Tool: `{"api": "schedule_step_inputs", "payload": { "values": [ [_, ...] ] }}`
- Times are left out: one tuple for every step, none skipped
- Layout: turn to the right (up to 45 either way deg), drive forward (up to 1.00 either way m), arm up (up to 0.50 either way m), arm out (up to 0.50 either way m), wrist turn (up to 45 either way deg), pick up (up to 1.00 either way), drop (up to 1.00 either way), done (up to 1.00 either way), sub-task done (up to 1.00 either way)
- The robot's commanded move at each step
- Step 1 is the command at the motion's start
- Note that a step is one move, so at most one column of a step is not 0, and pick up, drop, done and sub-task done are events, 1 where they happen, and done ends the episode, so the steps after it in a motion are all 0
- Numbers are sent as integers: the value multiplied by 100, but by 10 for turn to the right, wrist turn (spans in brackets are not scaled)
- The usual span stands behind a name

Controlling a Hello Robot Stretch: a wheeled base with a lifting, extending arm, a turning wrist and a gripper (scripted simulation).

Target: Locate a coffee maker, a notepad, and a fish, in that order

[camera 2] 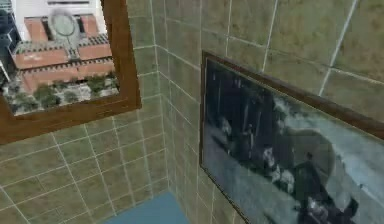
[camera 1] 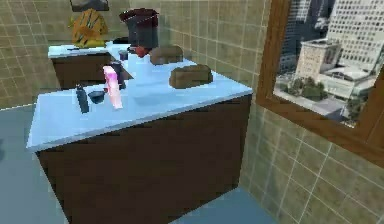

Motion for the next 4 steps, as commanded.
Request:
{"api": "schedule_step_inputs", "payload": {
  "values": [
    [-450,0,0,0,0,0,0,0,0],
    [-180,0,0,0,0,0,0,0,0],
    [0,50,0,0,0,0,0,0,0],
    [-210,0,0,0,0,0,0,0,0]
  ]
}}
